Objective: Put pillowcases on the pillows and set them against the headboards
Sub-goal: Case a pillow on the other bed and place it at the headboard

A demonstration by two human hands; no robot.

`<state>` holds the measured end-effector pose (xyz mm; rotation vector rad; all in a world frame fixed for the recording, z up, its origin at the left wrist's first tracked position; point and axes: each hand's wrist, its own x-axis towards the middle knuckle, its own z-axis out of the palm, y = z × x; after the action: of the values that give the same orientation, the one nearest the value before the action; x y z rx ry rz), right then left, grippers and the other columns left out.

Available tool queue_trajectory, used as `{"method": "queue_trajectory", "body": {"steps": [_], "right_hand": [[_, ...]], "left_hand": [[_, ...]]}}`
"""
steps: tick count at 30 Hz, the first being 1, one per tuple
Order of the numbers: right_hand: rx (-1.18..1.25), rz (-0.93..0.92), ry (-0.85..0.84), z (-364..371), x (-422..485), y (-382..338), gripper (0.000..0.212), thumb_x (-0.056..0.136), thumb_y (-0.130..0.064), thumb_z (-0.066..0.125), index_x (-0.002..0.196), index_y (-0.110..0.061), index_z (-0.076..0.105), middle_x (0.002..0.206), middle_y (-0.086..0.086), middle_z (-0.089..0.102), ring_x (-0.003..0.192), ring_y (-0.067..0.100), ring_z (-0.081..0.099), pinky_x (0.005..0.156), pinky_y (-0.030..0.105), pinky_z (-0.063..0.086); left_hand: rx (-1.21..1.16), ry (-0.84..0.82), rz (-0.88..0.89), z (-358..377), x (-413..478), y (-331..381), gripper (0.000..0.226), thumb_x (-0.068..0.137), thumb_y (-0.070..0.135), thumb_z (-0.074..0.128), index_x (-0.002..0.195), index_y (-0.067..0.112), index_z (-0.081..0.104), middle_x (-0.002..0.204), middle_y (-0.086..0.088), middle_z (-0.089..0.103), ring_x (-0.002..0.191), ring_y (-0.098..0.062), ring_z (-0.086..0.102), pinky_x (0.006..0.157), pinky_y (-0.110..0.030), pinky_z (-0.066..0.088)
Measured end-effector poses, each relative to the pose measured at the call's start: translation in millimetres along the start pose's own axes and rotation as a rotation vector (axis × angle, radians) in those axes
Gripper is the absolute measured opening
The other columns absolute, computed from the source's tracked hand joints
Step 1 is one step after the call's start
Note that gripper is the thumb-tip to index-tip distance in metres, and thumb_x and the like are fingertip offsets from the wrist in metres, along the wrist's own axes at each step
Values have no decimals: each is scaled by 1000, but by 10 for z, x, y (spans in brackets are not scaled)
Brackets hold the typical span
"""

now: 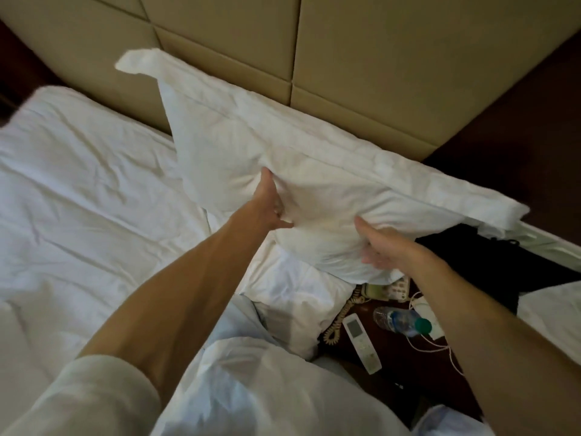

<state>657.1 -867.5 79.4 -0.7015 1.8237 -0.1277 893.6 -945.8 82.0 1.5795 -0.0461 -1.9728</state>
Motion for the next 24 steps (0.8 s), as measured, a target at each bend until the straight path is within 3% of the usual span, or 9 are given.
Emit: {"method": "queue_trajectory", "body": {"steps": [2, 4, 6, 8, 10, 12, 15, 18, 24], "right_hand": [[58, -63, -13, -154, -66, -68, 68, 86, -69, 55, 128, -16, 55, 115, 2, 66, 99, 16, 67, 85, 33, 54], [179, -76, -115, -218, -140, -92, 66, 89, -61, 59, 140, -21, 47, 136, -1, 56, 112, 16, 62, 95, 35, 51], [118, -94, -186, -147, -226, -52, 73, 92, -55, 59, 151, -24, 30, 154, -5, 37, 128, 20, 50, 104, 40, 46], [-75, -132, -179, -26, -354, -6, 84, 94, -48, 58, 157, -24, 7, 160, 1, 26, 138, 26, 41, 108, 41, 42], [-414, -218, -134, 64, -445, -26, 83, 97, -44, 56, 157, -15, 8, 155, 8, 33, 137, 29, 40, 105, 33, 40], [-713, -356, -62, 112, -508, -135, 60, 99, -41, 51, 150, -14, 33, 150, 6, 43, 132, 26, 46, 103, 33, 40], [-836, -635, 76, 187, -548, -388, 37, 103, -29, 39, 137, -25, 55, 138, -2, 58, 124, 20, 54, 103, 36, 44], [-1047, -913, 158, 312, -560, -698, 36, 102, -23, 39, 132, -28, 59, 128, -4, 65, 116, 19, 59, 94, 38, 49], [-1258, -1440, 372, 748, -406, -1295, 38, 81, -6, 63, 119, -12, 66, 117, 7, 67, 107, 28, 61, 86, 41, 51]], "left_hand": [[24, -122, 45, 103, -72, 87, 93, 83, 81, 40, 151, 17, 35, 156, -9, 38, 139, -35, 38, 105, -61, 37], [81, -246, 79, 155, -162, 165, 83, 86, 82, 27, 126, 17, 59, 114, -9, 73, 112, -33, 61, 92, -51, 48], [184, -249, 108, 117, -180, 222, 73, 91, 78, 24, 110, 19, 62, 83, -3, 76, 88, -27, 67, 80, -45, 49], [314, -164, 129, 26, -162, 179, 64, 93, 69, 40, 135, 21, 51, 126, -3, 65, 115, -26, 61, 97, -48, 44], [388, -12, 185, -46, -168, 115, 61, 94, 52, 55, 146, 24, 41, 151, -2, 42, 131, -28, 48, 108, -48, 40], [363, 55, 244, -142, -155, 90, 45, 95, 40, 58, 135, 20, 53, 143, -5, 51, 121, -28, 54, 102, -44, 44], [313, 90, 337, -392, -216, 143, 27, 96, 26, 59, 121, 20, 64, 124, -6, 63, 108, -26, 63, 90, -38, 49], [336, 140, 394, -729, -236, 209, 27, 95, 15, 56, 116, 23, 70, 118, -5, 67, 104, -24, 66, 89, -36, 52], [305, 259, 413, -1415, -129, 426, 26, 94, 24, 57, 116, 23, 70, 117, -4, 66, 105, -23, 65, 87, -36, 52]]}}
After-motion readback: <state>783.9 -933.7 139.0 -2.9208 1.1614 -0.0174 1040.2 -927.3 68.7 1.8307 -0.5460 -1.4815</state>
